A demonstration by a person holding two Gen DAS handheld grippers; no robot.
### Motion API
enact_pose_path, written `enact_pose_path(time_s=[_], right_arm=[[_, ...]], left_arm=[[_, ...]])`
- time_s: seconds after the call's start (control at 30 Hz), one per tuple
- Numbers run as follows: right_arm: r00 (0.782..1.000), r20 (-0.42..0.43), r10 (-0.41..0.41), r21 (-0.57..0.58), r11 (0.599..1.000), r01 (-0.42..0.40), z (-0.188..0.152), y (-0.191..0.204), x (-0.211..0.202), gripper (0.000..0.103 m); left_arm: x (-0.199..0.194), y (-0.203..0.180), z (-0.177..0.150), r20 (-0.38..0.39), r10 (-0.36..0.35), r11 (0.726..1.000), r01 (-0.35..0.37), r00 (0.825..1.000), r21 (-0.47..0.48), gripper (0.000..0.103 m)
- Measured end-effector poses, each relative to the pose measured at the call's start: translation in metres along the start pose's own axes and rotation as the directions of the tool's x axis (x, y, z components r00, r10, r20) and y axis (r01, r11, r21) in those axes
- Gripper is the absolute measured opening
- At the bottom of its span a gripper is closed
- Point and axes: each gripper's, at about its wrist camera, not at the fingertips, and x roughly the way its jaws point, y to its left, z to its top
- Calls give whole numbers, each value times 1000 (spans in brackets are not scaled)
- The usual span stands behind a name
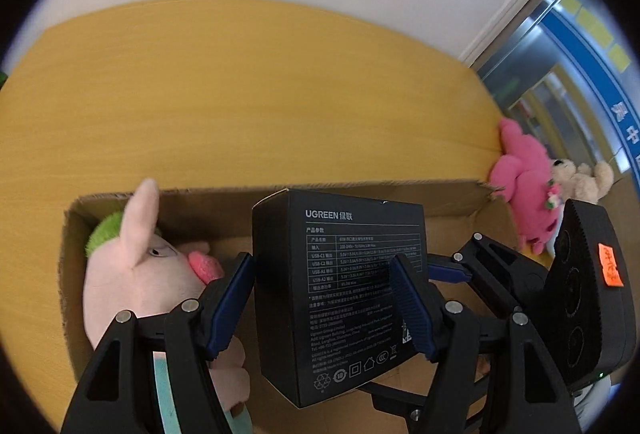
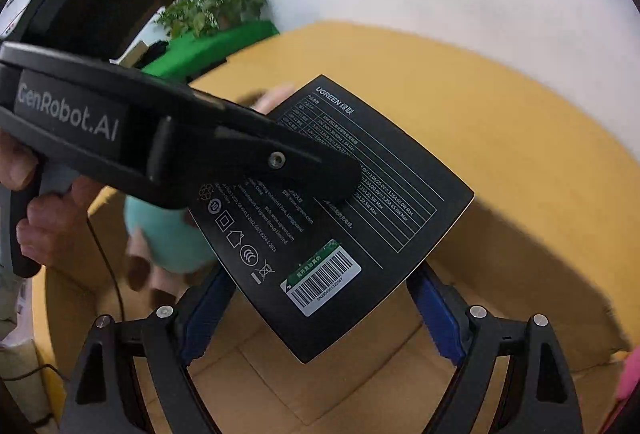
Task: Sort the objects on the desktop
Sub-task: 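Lift the black box with both grippers and lower it into the cardboard box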
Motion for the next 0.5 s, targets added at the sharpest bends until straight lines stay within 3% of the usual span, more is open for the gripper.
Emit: enact_pose_path(time_s=[0.2,0.37,0.5], right_arm=[[996,-88,15,29,1000,-12,-16,-10,36,83],[996,-83,9,77,997,-2,-21,-19,43,81],[997,-72,-1,112,994,9,-21,-17,39,82]], left_arm=[[31,-1,-2,-106,106,994,-104,989,25,69],[36,-8,3,-136,167,986,-162,976,50,67],[31,-6,3,-148,165,986,-159,975,52,68]])
